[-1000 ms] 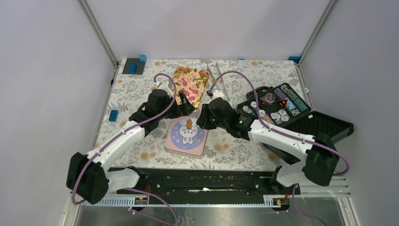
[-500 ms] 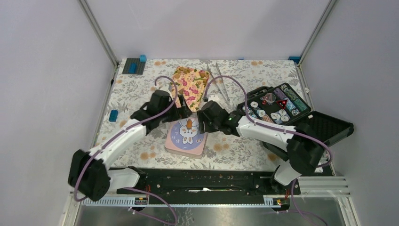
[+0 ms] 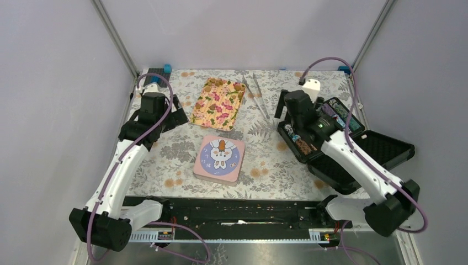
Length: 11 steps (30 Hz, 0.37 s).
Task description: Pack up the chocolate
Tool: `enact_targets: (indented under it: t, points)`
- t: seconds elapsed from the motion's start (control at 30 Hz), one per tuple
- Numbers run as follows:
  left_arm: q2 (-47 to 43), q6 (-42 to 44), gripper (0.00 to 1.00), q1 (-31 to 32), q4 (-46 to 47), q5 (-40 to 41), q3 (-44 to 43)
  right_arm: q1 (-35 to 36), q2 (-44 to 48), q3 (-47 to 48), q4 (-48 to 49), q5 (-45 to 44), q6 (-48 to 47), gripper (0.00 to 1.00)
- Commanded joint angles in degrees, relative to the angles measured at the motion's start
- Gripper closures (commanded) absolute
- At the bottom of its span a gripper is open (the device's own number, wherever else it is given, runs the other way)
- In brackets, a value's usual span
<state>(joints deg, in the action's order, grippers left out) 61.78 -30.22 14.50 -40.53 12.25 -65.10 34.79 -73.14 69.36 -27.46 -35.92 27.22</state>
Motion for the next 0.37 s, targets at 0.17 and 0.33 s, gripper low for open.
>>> enact_targets:
  t: [0.17,0.33]
  points:
    - [-6.62,-1.46,0.01,-1.34,-2.93,-0.09,3.27,0.18,12.58,-8.00,-1.24,-7.85,3.96,0.01]
    - [-8.61,-2.25,0.01,-1.32,-3.13,1.55,2.83,0.19,13.45,-8.95,-1.27,-6.94,3.25,0.00]
